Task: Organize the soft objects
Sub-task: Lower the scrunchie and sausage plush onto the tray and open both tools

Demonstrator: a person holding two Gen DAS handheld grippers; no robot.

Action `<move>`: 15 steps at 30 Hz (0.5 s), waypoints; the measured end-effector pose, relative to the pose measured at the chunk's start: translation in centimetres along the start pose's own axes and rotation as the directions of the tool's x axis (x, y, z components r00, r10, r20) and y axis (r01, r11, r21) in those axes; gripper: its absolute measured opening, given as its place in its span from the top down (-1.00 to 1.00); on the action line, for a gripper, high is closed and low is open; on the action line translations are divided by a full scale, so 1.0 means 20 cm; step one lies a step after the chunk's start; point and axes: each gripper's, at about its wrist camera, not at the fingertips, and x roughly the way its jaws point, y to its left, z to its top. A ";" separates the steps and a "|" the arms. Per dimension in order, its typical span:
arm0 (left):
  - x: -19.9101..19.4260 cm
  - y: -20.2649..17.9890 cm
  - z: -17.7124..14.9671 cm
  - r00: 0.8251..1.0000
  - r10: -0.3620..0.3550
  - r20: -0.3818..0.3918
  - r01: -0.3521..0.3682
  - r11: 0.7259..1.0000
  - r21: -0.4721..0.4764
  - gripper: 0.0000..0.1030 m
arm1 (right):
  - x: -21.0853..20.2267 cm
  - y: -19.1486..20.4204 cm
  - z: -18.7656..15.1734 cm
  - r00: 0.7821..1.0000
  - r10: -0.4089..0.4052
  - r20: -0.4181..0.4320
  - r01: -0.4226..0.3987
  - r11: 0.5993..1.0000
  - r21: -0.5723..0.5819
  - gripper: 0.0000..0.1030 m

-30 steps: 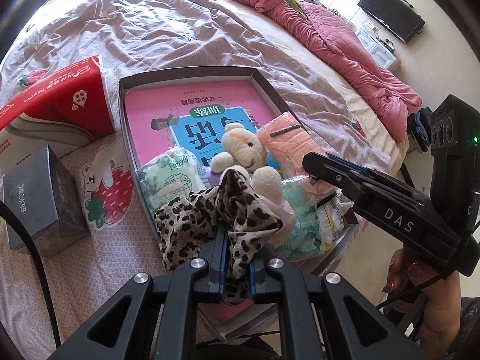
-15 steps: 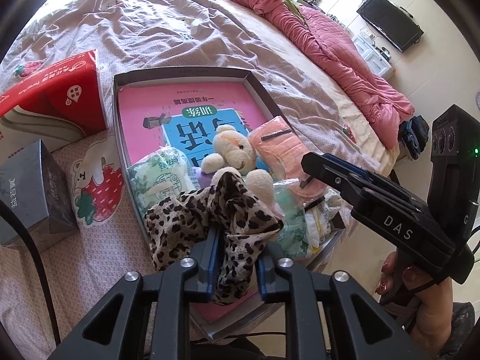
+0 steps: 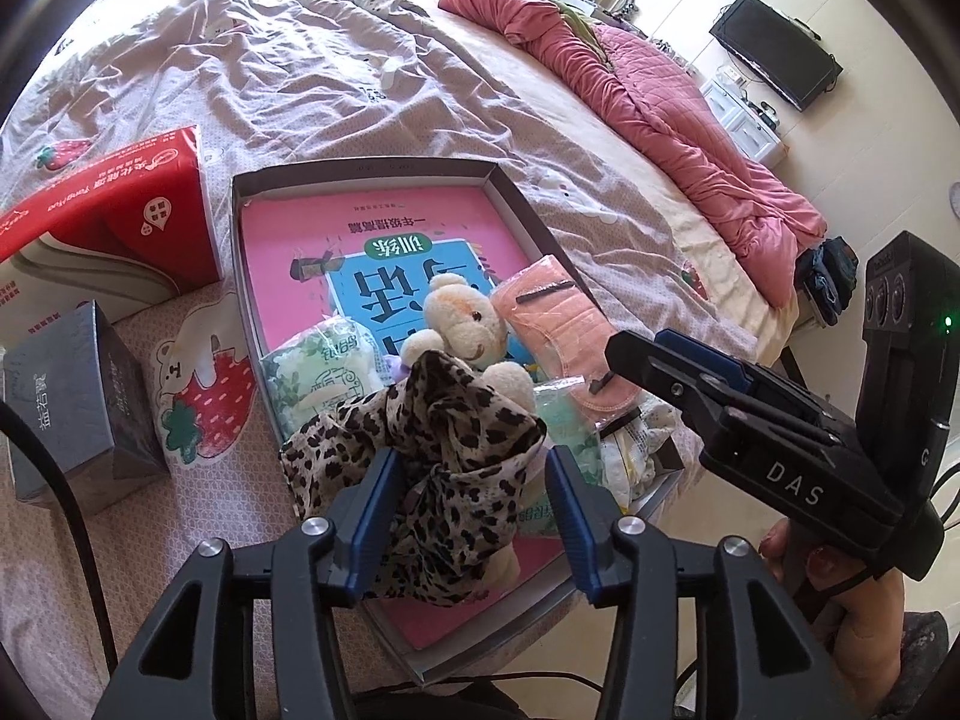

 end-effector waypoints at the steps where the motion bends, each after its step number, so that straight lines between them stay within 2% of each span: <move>1: 0.00 0.00 0.00 1.000 0.000 0.005 0.000 1.000 0.001 0.01 | 0.00 0.00 0.00 1.000 -0.003 0.002 0.003 1.000 0.003 -0.08; 11: -0.03 -0.02 0.02 1.000 0.007 0.022 -0.008 1.000 0.011 0.00 | -0.03 -0.05 0.00 1.000 -0.022 0.019 0.021 0.999 0.025 -0.12; 15: -0.05 -0.03 0.03 0.999 0.027 0.038 -0.028 0.999 0.023 0.00 | -0.05 -0.04 0.00 0.999 -0.034 0.035 0.033 0.999 0.014 -0.28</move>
